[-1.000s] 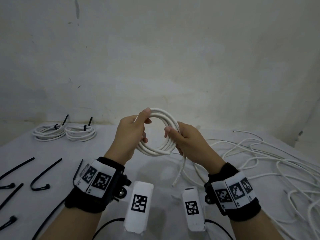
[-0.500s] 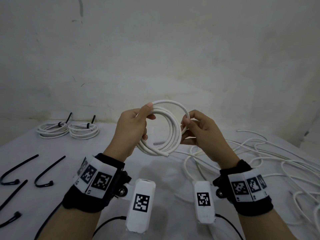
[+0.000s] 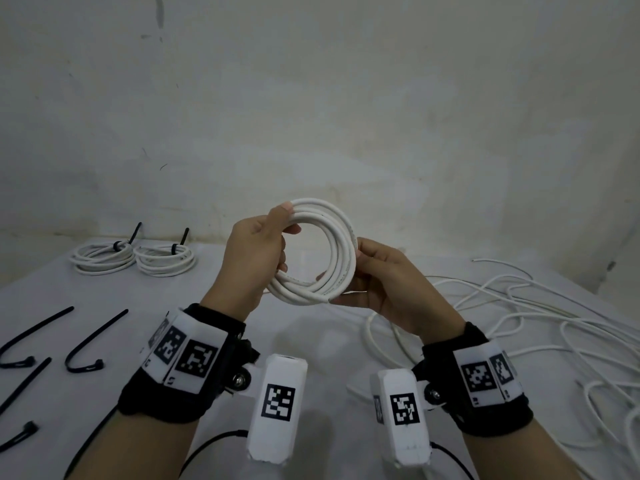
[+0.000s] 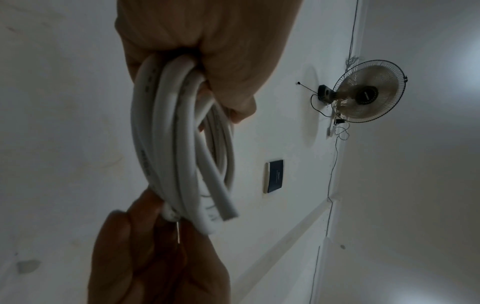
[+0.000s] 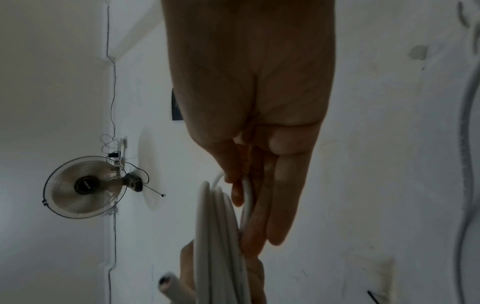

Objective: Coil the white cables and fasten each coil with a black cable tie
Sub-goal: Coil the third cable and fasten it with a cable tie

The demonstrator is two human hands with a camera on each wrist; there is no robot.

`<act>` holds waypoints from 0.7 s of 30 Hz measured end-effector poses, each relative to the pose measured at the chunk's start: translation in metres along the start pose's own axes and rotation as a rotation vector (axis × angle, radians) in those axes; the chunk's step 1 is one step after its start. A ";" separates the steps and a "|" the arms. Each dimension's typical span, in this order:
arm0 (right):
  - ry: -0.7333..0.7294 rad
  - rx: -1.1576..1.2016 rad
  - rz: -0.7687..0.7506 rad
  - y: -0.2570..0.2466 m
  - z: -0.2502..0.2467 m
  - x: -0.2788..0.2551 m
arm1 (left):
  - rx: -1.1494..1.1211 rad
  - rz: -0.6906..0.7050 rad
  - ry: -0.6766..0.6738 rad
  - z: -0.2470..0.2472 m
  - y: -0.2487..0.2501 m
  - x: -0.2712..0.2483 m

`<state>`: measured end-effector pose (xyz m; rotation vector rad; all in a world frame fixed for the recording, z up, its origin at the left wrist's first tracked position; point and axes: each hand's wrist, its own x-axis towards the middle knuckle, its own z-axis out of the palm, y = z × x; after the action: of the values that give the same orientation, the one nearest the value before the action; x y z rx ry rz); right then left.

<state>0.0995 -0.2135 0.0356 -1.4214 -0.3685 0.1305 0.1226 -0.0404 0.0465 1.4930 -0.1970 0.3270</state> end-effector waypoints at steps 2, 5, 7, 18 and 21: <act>-0.026 0.004 0.027 -0.003 0.002 -0.003 | -0.026 -0.021 0.012 0.002 0.001 -0.001; -0.061 -0.067 0.041 -0.009 0.003 -0.007 | -0.052 -0.064 0.033 0.004 0.002 -0.002; -0.035 -0.139 0.035 -0.012 0.004 -0.007 | -0.075 -0.094 0.048 0.005 0.002 -0.002; 0.242 -0.559 -0.311 -0.005 0.012 -0.003 | -0.186 -0.144 0.144 0.012 0.000 -0.002; 0.203 -0.356 -0.205 -0.009 0.014 -0.004 | -0.194 -0.150 0.174 0.011 -0.001 -0.001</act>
<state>0.0896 -0.2029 0.0454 -1.7197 -0.3792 -0.2573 0.1229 -0.0517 0.0463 1.2720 0.0221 0.3061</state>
